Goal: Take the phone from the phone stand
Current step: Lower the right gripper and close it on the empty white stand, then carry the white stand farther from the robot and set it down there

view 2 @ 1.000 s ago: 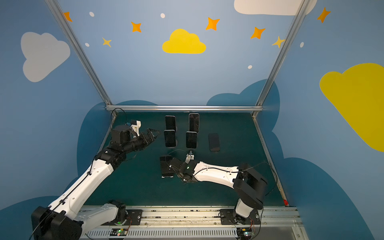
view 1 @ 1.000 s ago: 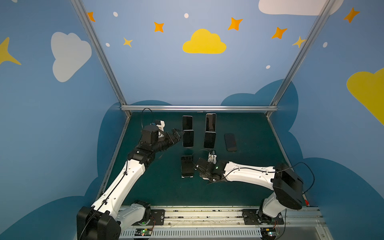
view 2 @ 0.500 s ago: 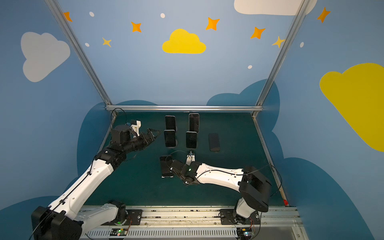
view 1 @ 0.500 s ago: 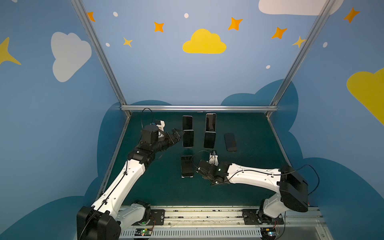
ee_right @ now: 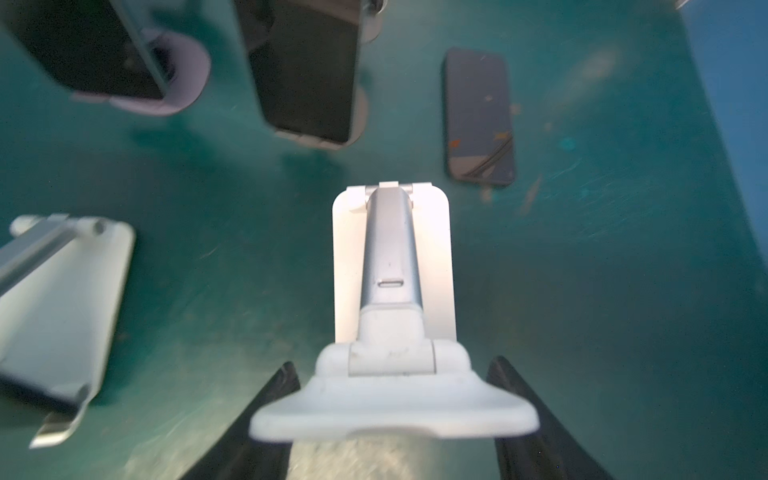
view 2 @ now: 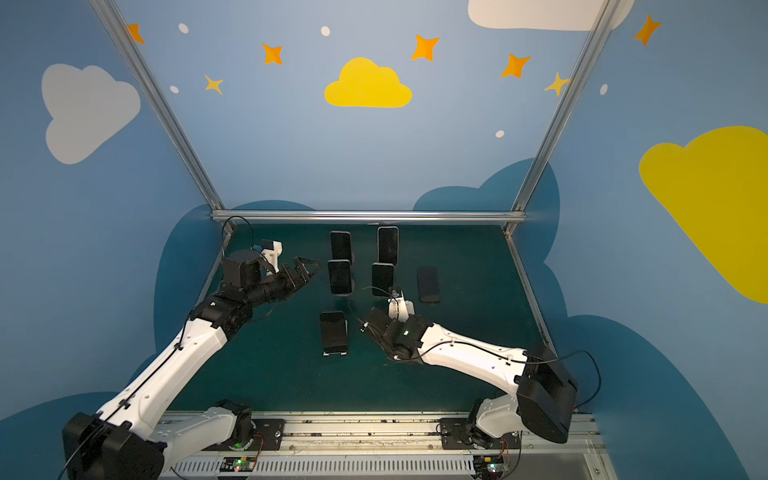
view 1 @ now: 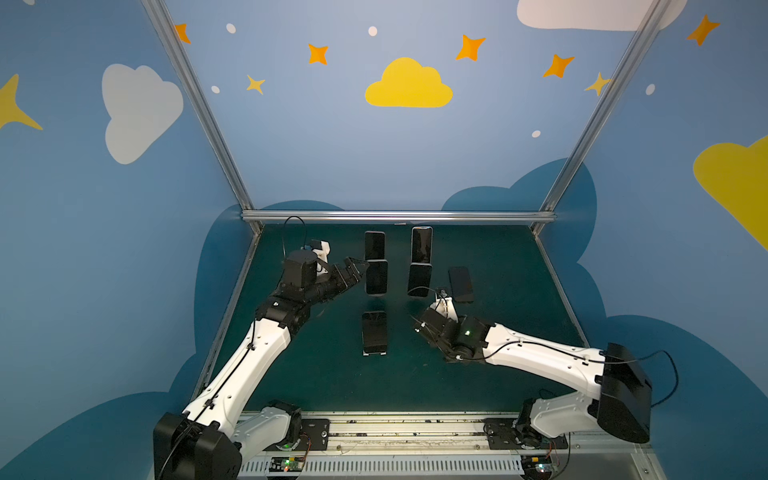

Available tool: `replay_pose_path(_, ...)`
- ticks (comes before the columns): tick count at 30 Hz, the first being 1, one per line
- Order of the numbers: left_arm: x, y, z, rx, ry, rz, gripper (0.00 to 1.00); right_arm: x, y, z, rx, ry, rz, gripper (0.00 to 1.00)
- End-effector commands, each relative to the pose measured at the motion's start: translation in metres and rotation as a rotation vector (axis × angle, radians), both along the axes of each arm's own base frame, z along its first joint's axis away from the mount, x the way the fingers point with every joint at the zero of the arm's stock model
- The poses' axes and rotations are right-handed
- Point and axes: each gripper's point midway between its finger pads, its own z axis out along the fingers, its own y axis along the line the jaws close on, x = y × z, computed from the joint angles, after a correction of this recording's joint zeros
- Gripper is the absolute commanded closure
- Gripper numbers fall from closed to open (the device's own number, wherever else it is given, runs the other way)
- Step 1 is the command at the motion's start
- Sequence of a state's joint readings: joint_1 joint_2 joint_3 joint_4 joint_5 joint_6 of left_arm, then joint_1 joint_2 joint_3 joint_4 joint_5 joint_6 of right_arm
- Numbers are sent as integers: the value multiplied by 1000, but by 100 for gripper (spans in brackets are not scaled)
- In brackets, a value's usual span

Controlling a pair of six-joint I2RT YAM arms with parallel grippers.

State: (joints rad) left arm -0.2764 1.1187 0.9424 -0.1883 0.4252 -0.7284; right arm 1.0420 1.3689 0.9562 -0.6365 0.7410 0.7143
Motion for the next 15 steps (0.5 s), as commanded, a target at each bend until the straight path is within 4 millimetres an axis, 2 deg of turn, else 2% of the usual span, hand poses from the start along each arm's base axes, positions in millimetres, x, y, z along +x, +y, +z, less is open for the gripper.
replay_pose_path(1,2,1,1,27,-12,1,0,19,-10,17,-29,-101,27,41)
replay_pose_path(5,3,-2,-4,25,11,-16,0,42,-28,23,-43,-147,1,41)
replay_pose_path(8,3,-4,-4,25,16,-25,0,67,-47,34,-20,-172,-39,41)
replay_pose_path(12,3,-4,-3,23,9,-25,0,113,-71,56,23,-231,-93,41)
replay_pose_path(15,3,-5,-6,24,15,-26,0,146,-94,62,52,-226,-139,41)
